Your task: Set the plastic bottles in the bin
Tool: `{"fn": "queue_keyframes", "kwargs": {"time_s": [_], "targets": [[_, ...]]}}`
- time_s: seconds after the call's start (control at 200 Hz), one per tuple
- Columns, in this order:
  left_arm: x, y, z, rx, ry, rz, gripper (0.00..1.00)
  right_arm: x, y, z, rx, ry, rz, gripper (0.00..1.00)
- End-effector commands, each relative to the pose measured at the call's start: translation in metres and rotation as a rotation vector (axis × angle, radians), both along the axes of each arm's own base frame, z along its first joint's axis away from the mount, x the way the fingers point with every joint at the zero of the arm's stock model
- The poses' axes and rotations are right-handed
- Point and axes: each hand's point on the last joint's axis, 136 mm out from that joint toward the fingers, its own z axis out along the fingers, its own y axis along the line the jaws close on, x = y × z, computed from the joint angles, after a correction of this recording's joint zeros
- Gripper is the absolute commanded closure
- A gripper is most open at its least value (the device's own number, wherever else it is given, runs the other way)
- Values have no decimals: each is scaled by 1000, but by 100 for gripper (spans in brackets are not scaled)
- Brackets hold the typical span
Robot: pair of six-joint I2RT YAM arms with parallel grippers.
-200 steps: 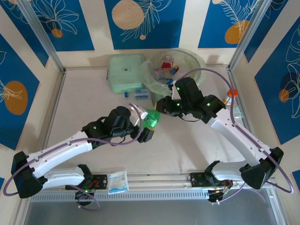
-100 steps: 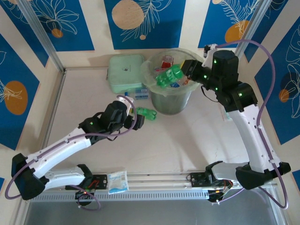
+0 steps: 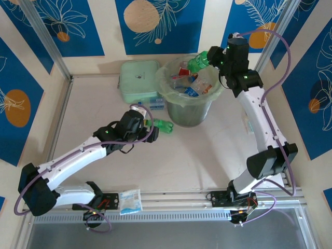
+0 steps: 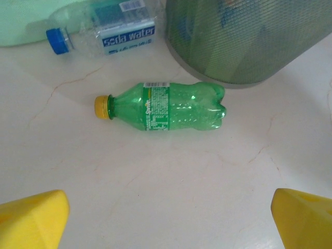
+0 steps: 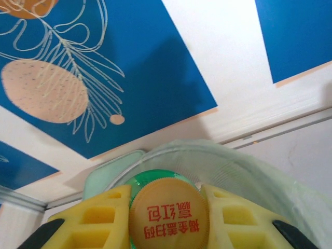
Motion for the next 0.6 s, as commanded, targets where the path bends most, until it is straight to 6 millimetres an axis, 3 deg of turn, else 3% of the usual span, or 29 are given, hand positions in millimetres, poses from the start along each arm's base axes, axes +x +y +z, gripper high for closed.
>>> {"fn": "queue_keyframes", "kwargs": {"time_s": [0.0,0.055,0.145,0.255,0.405,0.59], "targets": [[3,2,-8,-22,50,30,1,10,-11,6,-57,-30,-39,73],[4,1,-9,-37,59,34,1,16,-10,-9,-79,2,-38,66],[5,0,-11,-45,70,38,1,16,-11,-24,-99,40,-35,43],[8,-2,-13,-36,79,42,1,2,-6,-14,-101,-6,-11,32],[13,-1,-15,-17,92,67,1,-16,-8,9,-122,-43,-5,28],[17,0,-18,-17,113,101,0,-21,-6,11,-147,-39,21,34]]}}
